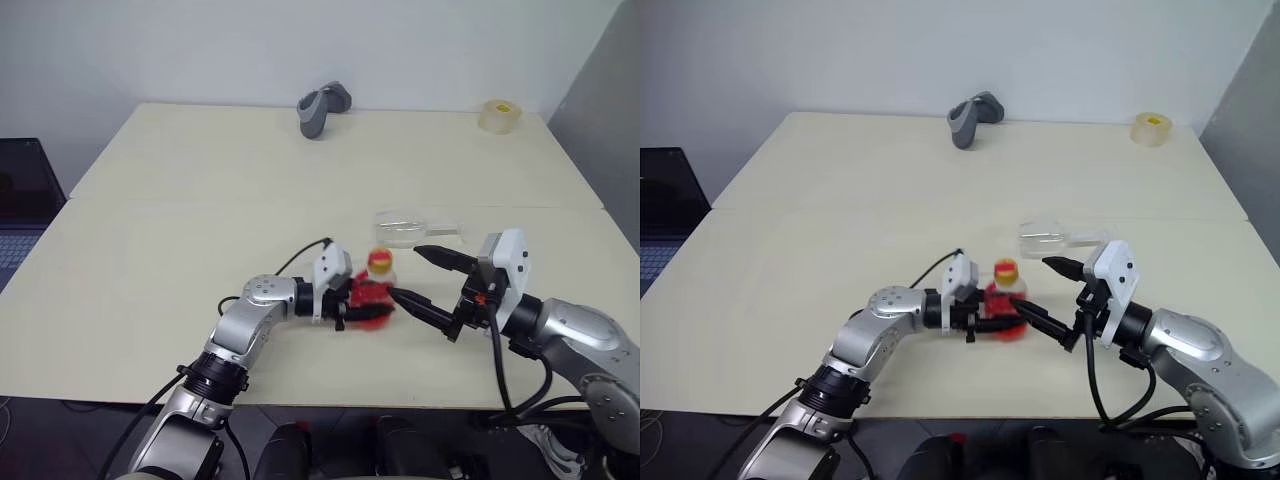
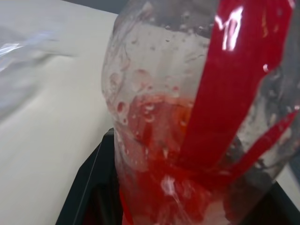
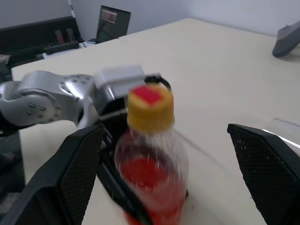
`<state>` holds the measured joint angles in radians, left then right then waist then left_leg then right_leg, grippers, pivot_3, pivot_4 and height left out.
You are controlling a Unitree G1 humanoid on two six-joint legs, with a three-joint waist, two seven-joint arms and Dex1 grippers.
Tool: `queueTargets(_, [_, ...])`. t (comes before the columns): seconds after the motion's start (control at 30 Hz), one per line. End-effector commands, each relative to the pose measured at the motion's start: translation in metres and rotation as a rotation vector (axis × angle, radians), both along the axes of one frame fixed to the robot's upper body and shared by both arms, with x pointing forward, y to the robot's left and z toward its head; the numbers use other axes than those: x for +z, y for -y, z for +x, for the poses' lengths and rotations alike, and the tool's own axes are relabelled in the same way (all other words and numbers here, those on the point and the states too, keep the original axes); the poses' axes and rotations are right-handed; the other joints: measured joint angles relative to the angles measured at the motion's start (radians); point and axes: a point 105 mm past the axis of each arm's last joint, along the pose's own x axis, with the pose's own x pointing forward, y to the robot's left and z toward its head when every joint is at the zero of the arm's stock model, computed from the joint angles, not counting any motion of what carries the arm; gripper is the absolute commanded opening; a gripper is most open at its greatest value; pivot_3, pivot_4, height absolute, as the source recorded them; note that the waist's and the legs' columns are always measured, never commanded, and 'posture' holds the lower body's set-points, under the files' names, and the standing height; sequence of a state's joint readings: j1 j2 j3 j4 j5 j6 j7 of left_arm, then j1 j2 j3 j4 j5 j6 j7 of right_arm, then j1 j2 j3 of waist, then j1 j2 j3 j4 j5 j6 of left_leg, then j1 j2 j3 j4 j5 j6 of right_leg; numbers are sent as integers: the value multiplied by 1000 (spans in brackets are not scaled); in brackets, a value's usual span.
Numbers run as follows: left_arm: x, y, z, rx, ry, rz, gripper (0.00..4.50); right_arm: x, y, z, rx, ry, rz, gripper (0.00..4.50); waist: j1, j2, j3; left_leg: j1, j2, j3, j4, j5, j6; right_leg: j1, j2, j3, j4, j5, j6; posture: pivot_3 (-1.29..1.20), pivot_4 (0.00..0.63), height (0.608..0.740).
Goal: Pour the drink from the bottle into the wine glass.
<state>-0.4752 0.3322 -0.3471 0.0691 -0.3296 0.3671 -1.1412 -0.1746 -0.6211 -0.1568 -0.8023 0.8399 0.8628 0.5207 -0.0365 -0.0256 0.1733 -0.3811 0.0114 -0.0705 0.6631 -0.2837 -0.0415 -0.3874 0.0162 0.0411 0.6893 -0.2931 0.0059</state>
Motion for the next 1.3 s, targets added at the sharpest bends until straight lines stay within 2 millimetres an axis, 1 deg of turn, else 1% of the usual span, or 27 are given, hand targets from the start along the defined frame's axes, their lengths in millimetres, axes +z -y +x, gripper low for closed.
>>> queueTargets(0.03, [10, 1, 1, -36, 58, -4, 2048, 14, -11, -7, 47, 26, 26, 4500, 3, 0, 0, 0, 0, -1, 0, 0, 0, 0, 0, -1, 0, 0, 0, 0, 150, 740])
queueTargets(0.17, [7, 0, 8, -14, 84, 7, 2048, 11, -20, -9, 74, 3, 42, 4500, 8, 0, 0, -1, -1, -1, 0, 0, 0, 0, 0, -1, -1, -1, 0, 0, 150, 740])
queueTargets(0.27, [8, 1, 14, 21, 110, -6, 2048, -2, -20, -3, 44, -23, 37, 4500, 8, 0, 0, -2, -2, 0, 1, 0, 0, 0, -1, 0, -2, 0, 0, 0, 150, 740])
queueTargets(0.33, [8, 1, 18, 46, 123, -9, 2048, -6, -19, -1, 37, -24, 36, 4500, 8, 0, 0, -2, -2, 0, 1, 0, 0, 0, -2, 0, -2, -1, 0, 0, 150, 740])
queueTargets(0.47, [6, -3, 22, 85, 130, -9, 2048, -7, -22, 2, 42, 10, 29, 4500, 8, 0, 0, -1, -2, -1, 1, 0, 0, 0, -2, -1, -1, -1, 1, 0, 150, 740])
queueTargets(0.67, [6, -5, 22, 94, 133, -3, 2047, -5, -25, 6, 28, 42, 56, 4500, 7, 0, 0, -1, -1, -1, 1, 0, 0, 0, -1, 0, -1, -1, 1, 0, 150, 740])
queueTargets(0.8, [3, -7, 21, 91, 135, 9, 1982, -5, -25, 9, 18, 49, 67, 3680, 7, 0, 0, -1, -1, -1, 1, 0, 0, 0, -1, -1, -1, -1, 1, 0, 150, 740])
queueTargets(0.83, [3, -7, 20, 90, 136, 12, 1976, -4, -26, 9, 17, 51, 68, 3232, 7, 0, 0, -1, -1, -1, 1, 0, 0, 0, -1, -1, -1, -1, 1, 0, 150, 740])
queueTargets(1.03, [2, -8, 19, 90, 137, 18, 1975, -7, -27, 11, 22, 57, 52, 1284, 7, 0, 0, -1, -1, -1, 1, 0, 0, 0, -1, -1, -1, -1, 1, 0, 150, 740])
queueTargets(1.1, [2, -9, 18, 89, 137, 19, 1946, -7, -27, 12, 26, 65, 45, 1248, 7, 0, 0, -1, -1, -1, 1, 0, 0, 0, -1, -1, -1, -1, 1, 0, 150, 740])
queueTargets(1.2, [2, -10, 16, 80, 131, 21, 1784, -6, -27, 12, 48, 80, 29, 1248, 7, 0, 0, -1, -1, -1, 1, 0, 0, 0, -1, -1, -1, -1, 1, 0, 150, 740])
queueTargets(1.3, [2, -13, 3, 1, 112, 36, 1633, -12, -27, 8, 230, 77, -70, 1248, 4, 0, 0, -1, -1, 0, 0, 0, 0, 0, -1, 0, -1, -1, 1, 0, 150, 740])
